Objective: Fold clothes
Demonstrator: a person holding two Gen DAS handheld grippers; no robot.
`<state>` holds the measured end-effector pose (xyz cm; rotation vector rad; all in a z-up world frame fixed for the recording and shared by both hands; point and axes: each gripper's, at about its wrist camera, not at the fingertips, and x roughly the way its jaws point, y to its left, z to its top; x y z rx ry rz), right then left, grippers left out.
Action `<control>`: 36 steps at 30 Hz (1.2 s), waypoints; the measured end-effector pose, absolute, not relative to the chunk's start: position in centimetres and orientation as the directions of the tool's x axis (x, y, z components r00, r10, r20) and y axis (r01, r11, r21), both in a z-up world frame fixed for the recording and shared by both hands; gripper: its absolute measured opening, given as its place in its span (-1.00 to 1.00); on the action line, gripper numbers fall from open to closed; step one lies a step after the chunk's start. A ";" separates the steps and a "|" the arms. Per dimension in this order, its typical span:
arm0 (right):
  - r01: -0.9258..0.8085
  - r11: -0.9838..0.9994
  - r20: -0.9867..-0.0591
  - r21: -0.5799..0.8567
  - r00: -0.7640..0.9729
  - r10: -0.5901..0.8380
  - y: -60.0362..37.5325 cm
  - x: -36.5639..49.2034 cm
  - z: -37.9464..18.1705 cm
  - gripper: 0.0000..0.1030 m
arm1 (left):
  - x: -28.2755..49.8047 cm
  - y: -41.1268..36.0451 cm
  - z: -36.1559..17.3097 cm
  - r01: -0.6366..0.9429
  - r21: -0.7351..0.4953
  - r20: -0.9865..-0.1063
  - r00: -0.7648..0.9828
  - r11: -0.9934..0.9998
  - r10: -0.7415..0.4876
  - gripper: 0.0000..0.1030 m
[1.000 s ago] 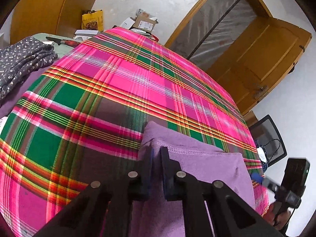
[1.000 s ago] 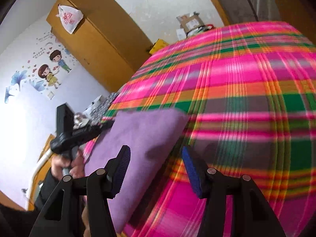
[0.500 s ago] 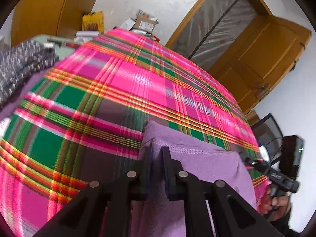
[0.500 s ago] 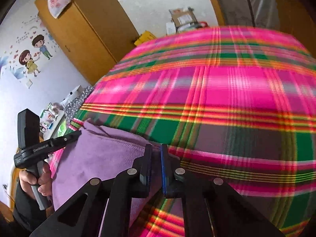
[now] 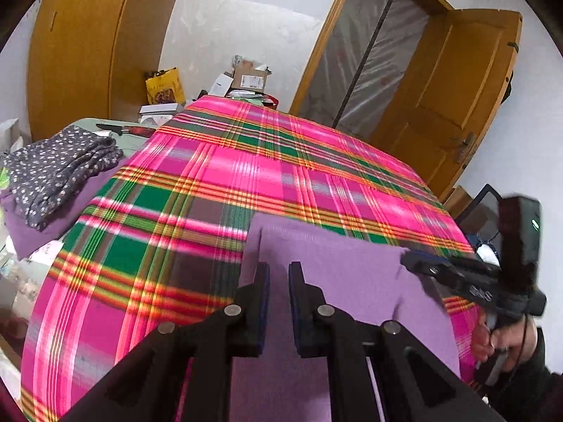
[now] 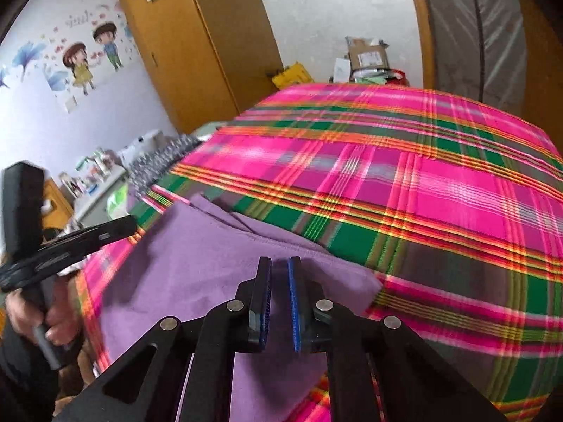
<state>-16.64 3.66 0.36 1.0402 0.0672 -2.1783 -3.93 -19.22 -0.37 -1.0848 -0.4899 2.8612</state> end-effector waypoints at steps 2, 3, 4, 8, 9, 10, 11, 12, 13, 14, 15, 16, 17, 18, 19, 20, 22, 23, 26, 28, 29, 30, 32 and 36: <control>0.624 -0.751 -0.710 0.219 -0.426 -0.561 2.8 -17.1 -0.2 -0.79 | -3.6 -19.0 -1.0 0.072 -0.296 -0.652 -0.744 -0.953 0.146 -0.77; 0.622 -0.754 -0.717 0.211 -0.426 -0.552 2.5 -17.4 -0.4 -0.79 | -3.6 -19.1 -1.4 0.077 -0.294 -0.660 -0.737 -0.953 0.144 -0.77; 0.621 -0.756 -0.720 0.208 -0.426 -0.548 2.2 -17.6 -0.5 -0.79 | -3.6 -19.1 -1.8 0.082 -0.294 -0.668 -0.731 -0.952 0.143 -0.77; 0.626 -0.759 -0.712 0.179 -0.450 -0.539 2.1 -17.0 0.2 -0.78 | -2.7 -19.0 -1.5 0.089 -0.304 -0.659 -0.739 -0.948 0.142 -0.77; 0.631 -0.758 -0.707 0.166 -0.459 -0.538 2.2 -16.5 0.6 -0.78 | -2.4 -18.9 -1.2 0.087 -0.303 -0.652 -0.745 -0.949 0.140 -0.77; 0.637 -0.755 -0.702 0.154 -0.467 -0.537 2.3 -16.0 0.9 -0.78 | -2.0 -18.7 -1.0 0.081 -0.302 -0.646 -0.750 -0.950 0.141 -0.77; 0.644 -0.752 -0.696 0.140 -0.476 -0.537 2.3 -15.3 1.2 -0.78 | -1.6 -18.4 -0.8 0.071 -0.298 -0.641 -0.754 -0.952 0.144 -0.77; 0.653 -0.747 -0.691 0.125 -0.484 -0.538 2.4 -14.6 1.6 -0.78 | -1.2 -18.1 -0.6 0.061 -0.288 -0.637 -0.757 -0.956 0.144 -0.77; 0.662 -0.742 -0.686 0.106 -0.491 -0.537 2.4 -13.9 1.8 -0.78 | -0.9 -17.9 -0.7 0.056 -0.278 -0.637 -0.758 -0.959 0.141 -0.77; 0.670 -0.737 -0.684 0.096 -0.493 -0.538 2.4 -13.4 2.0 -0.78 | -0.5 -17.6 -0.9 0.051 -0.267 -0.639 -0.757 -0.962 0.138 -0.77; 0.676 -0.732 -0.682 0.090 -0.493 -0.539 2.5 -12.9 2.1 -0.78 | -0.1 -17.3 -1.1 0.046 -0.256 -0.641 -0.755 -0.966 0.135 -0.77; 0.682 -0.727 -0.681 0.083 -0.494 -0.541 2.5 -12.3 2.2 -0.78 | 0.1 -17.2 -1.4 0.045 -0.248 -0.647 -0.751 -0.968 0.131 -0.77; 0.689 -0.720 -0.682 0.080 -0.489 -0.544 2.5 -11.9 2.1 -0.78 | 0.2 -17.3 -1.9 0.051 -0.245 -0.658 -0.742 -0.968 0.128 -0.77; 0.694 -0.715 -0.683 0.080 -0.484 -0.547 2.4 -11.6 2.1 -0.78 | 0.2 -17.3 -2.3 0.055 -0.245 -0.664 -0.737 -0.968 0.127 -0.77; 0.698 -0.711 -0.684 0.080 -0.481 -0.549 2.4 -11.3 2.0 -0.78 | 0.4 -17.5 -2.5 0.057 -0.251 -0.663 -0.737 -0.966 0.129 -0.77; 0.703 -0.706 -0.684 0.079 -0.477 -0.552 2.4 -11.0 1.9 -0.78 | 0.5 -17.6 -2.8 0.059 -0.256 -0.663 -0.737 -0.965 0.131 -0.77; 0.711 -0.699 -0.686 0.079 -0.471 -0.556 2.2 -10.7 1.6 -0.78 | 0.7 -17.7 -3.1 0.063 -0.264 -0.661 -0.738 -0.962 0.133 -0.77; 0.713 -0.696 -0.685 0.085 -0.466 -0.560 2.3 -10.6 1.6 -0.78 | 0.7 -17.7 -3.0 0.064 -0.264 -0.661 -0.738 -0.963 0.132 -0.77; 0.724 -0.681 -0.676 0.112 -0.447 -0.586 3.1 -9.9 1.4 -0.78 | 0.9 -17.5 -2.8 0.068 -0.253 -0.665 -0.737 -0.965 0.122 -0.77; 0.737 -0.664 -0.667 0.125 -0.433 -0.606 4.2 -9.0 1.3 -0.78 | 1.1 -17.2 -2.6 0.069 -0.243 -0.666 -0.737 -0.968 0.114 -0.77; 0.743 -0.657 -0.668 0.129 -0.424 -0.611 4.7 -8.6 1.0 -0.78 | 1.2 -17.1 -2.4 0.070 -0.238 -0.666 -0.738 -0.969 0.110 -0.77; 0.749 -0.649 -0.670 0.133 -0.414 -0.616 5.2 -8.2 0.7 -0.78 | 1.2 -17.0 -2.4 0.069 -0.233 -0.666 -0.738 -0.970 0.108 -0.77; 0.765 -0.630 -0.677 0.134 -0.394 -0.622 5.8 -7.6 0.1 -0.78 | 1.3 -16.8 -2.5 0.064 -0.225 -0.668 -0.737 -0.972 0.106 -0.77; 0.806 -0.585 -0.691 0.091 -0.372 -0.619 6.7 -6.0 -0.2 -0.76 | 1.5 -16.9 -2.7 0.070 -0.232 -0.671 -0.733 -0.970 0.108 -0.77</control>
